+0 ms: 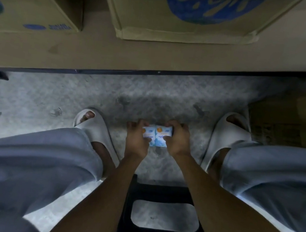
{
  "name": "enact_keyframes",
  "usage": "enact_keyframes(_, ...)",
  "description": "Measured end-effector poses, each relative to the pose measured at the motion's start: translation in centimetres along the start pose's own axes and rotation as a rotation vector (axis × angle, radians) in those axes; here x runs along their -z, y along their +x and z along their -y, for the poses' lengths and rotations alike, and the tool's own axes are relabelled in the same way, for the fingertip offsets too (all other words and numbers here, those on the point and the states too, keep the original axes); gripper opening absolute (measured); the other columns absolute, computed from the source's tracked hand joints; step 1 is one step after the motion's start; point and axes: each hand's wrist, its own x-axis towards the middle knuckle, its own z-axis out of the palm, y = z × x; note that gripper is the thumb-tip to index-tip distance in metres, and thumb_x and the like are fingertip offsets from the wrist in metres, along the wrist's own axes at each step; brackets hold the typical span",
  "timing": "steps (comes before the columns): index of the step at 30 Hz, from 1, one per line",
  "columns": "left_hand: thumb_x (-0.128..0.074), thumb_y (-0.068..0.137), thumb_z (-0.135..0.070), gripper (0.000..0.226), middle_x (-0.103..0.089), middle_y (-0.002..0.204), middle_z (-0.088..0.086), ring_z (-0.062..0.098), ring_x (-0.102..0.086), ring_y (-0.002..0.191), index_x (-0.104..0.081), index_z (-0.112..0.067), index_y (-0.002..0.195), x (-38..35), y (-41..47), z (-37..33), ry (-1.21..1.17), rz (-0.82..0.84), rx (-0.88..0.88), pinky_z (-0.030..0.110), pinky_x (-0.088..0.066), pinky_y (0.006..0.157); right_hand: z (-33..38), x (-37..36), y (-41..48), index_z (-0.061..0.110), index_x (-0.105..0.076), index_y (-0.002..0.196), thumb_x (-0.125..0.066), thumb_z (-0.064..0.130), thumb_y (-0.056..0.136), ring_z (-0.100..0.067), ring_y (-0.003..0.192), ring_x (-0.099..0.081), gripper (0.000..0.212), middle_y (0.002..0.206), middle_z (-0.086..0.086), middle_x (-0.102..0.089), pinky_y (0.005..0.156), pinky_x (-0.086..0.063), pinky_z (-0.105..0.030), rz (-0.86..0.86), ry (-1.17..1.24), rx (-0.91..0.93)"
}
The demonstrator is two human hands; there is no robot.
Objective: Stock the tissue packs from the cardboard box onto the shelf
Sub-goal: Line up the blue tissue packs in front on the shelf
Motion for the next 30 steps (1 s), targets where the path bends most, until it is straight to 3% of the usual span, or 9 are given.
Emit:
enact_keyframes(3,-0.068,0.067,0.013,0.043,-0.048,0.110,0.019,0.017,-0.051,0.087,-0.059,-0.006,0.104,0.8,-0.2,-0.5,-0.075,-0.021,-0.030,-0.001,-0.036,0.065,0.4,0.6,-0.1,0.012,-0.064,0.099,-0.060,-0.016,0.070,-0.015,0.085,-0.051,0.041,0.109,-0.016,-0.057,0.060,-0.034,0.004,-0.019,0.041,0.036)
enact_keyframes(7,-0.069,0.068,0.015,0.041,-0.052,0.102,0.018,0.004,-0.050,0.080,-0.061,0.000,0.105,3.0,-0.8,-2.1,-0.249,-0.029,-0.094,0.001,-0.038,0.066,1.8,2.4,-0.8,0.012,-0.065,0.101,-0.062,-0.015,0.071,-0.015,0.084,-0.059,0.040,0.094,-0.006,-0.063,0.059,-0.039,0.000,-0.012,0.193,0.076)
enact_keyframes(11,-0.069,0.067,0.017,0.048,-0.038,0.091,-0.010,0.006,-0.046,0.079,-0.064,0.000,0.112,5.8,-1.8,-4.7,-0.276,-0.134,-0.176,-0.003,-0.034,0.071,3.8,4.2,-1.9,0.015,-0.067,0.106,-0.060,-0.009,0.068,-0.016,0.084,-0.064,0.045,0.093,-0.002,-0.068,0.078,-0.050,-0.018,-0.052,0.289,0.196)
enact_keyframes(14,-0.068,0.074,0.014,0.047,-0.041,0.093,-0.007,0.003,-0.050,0.080,-0.063,-0.004,0.117,8.1,-2.9,-6.2,-0.281,-0.147,-0.191,0.005,-0.043,0.077,5.8,5.9,-2.9,0.017,-0.067,0.111,-0.061,-0.005,0.073,-0.018,0.095,-0.066,0.044,0.103,-0.005,-0.070,0.089,-0.053,-0.033,-0.055,0.333,0.212)
enact_keyframes(17,-0.072,0.074,0.004,0.050,-0.045,0.111,0.001,0.015,-0.059,0.093,-0.064,-0.014,0.120,10.1,-4.0,-7.1,-0.290,-0.197,-0.223,0.034,-0.052,0.090,8.0,7.9,-4.2,0.014,-0.066,0.113,-0.063,-0.009,0.074,-0.015,0.094,-0.064,0.045,0.104,-0.002,-0.069,0.091,-0.052,-0.031,-0.084,0.345,0.268)
enact_keyframes(22,-0.074,0.074,0.003,0.056,-0.066,0.109,0.001,0.010,-0.066,0.091,-0.061,-0.025,0.120,13.9,-5.9,-10.2,-0.453,-0.252,-0.317,0.016,-0.052,0.075,12.2,11.8,-7.1,0.018,-0.066,0.115,-0.066,-0.004,0.073,-0.014,0.093,-0.064,0.047,0.105,0.001,-0.068,0.087,-0.050,-0.023,-0.164,0.387,0.386)
enact_keyframes(24,-0.074,0.075,0.002,0.056,-0.070,0.105,0.000,0.004,-0.067,0.088,-0.058,-0.028,0.119,15.7,-7.0,-11.8,-0.536,-0.273,-0.344,0.018,-0.053,0.075,13.8,13.5,-8.6,0.020,-0.065,0.114,-0.067,-0.002,0.075,-0.014,0.093,-0.066,0.046,0.106,-0.001,-0.070,0.086,-0.053,-0.027,-0.192,0.433,0.443)
enact_keyframes(27,-0.072,0.077,0.003,0.054,-0.071,0.103,-0.003,0.009,-0.069,0.093,-0.059,-0.029,0.118,18.6,-8.5,-14.1,-0.639,-0.308,-0.433,0.024,-0.055,0.079,16.4,16.4,-10.8,0.016,-0.065,0.114,-0.067,-0.006,0.078,-0.005,0.084,-0.065,0.042,0.099,0.003,-0.069,0.078,-0.051,-0.015,-0.234,0.455,0.532)
enact_keyframes(30,-0.072,0.079,0.002,0.054,-0.069,0.105,-0.002,0.011,-0.068,0.096,-0.056,-0.024,0.123,21.7,-10.1,-16.6,-0.685,-0.333,-0.530,0.020,-0.053,0.078,19.5,19.2,-12.9,0.019,-0.063,0.116,-0.068,-0.004,0.079,-0.005,0.091,-0.065,0.044,0.105,0.000,-0.069,0.081,-0.053,-0.019,-0.244,0.462,0.626)
